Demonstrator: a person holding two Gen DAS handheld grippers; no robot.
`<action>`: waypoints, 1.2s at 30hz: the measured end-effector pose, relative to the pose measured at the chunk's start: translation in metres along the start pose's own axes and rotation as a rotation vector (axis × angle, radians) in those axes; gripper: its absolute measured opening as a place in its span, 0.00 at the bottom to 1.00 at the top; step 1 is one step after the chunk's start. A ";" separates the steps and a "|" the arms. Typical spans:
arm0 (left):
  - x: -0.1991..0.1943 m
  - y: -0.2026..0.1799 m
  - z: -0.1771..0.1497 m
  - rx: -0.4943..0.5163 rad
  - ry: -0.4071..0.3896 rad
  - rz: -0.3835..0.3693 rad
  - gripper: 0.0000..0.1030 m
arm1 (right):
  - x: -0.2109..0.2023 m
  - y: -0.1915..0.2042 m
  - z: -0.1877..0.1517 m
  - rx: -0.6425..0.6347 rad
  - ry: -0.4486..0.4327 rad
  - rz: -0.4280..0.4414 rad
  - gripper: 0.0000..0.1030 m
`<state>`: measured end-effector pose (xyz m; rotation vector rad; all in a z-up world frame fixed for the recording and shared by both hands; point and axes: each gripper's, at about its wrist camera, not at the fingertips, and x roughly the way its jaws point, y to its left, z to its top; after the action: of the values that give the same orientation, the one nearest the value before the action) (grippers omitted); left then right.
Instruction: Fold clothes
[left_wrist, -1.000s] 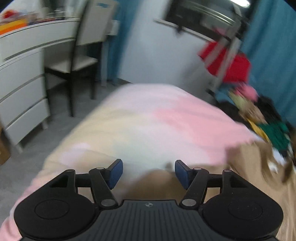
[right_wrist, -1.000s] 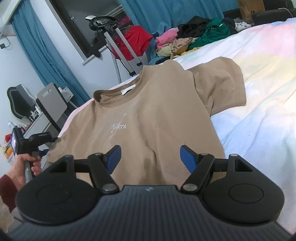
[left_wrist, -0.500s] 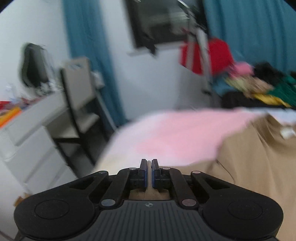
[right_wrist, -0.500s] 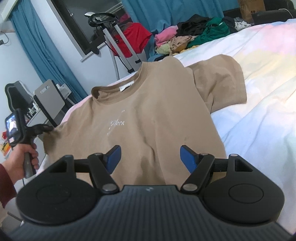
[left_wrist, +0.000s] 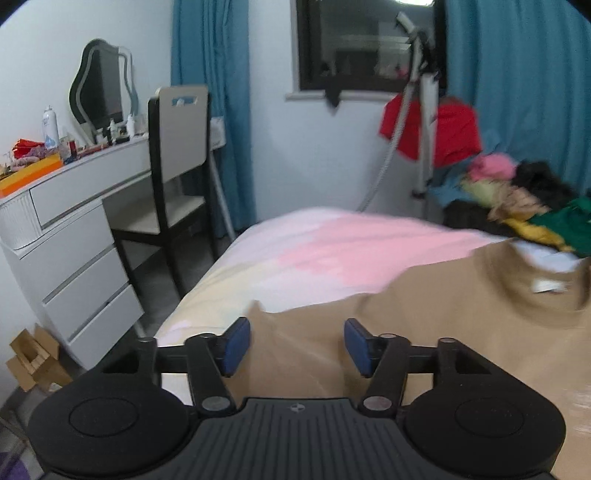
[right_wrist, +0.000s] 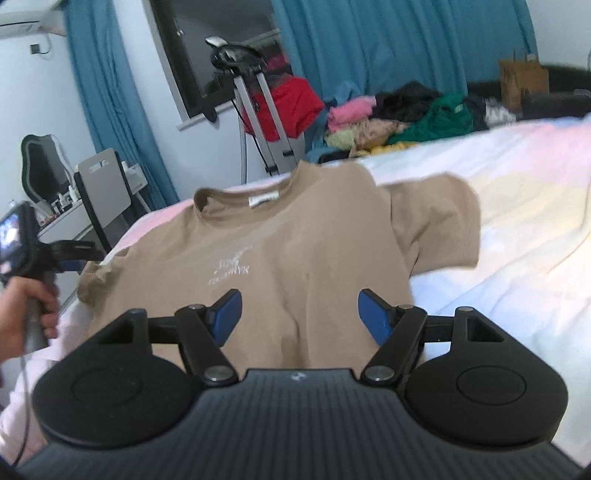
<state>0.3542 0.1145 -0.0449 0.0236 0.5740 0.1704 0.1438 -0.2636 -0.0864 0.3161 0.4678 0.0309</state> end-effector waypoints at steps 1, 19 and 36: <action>-0.019 -0.004 -0.003 0.011 -0.013 -0.010 0.63 | -0.004 0.000 0.002 -0.006 -0.015 -0.005 0.70; -0.277 -0.057 -0.121 0.025 -0.110 -0.185 0.97 | -0.062 0.000 0.007 -0.023 -0.139 -0.037 1.00; -0.228 -0.038 -0.158 -0.105 0.037 -0.228 1.00 | -0.025 -0.036 0.001 0.243 -0.086 0.013 1.00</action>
<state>0.0861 0.0351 -0.0581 -0.1469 0.5993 -0.0211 0.1200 -0.3002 -0.0858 0.5572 0.3842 -0.0271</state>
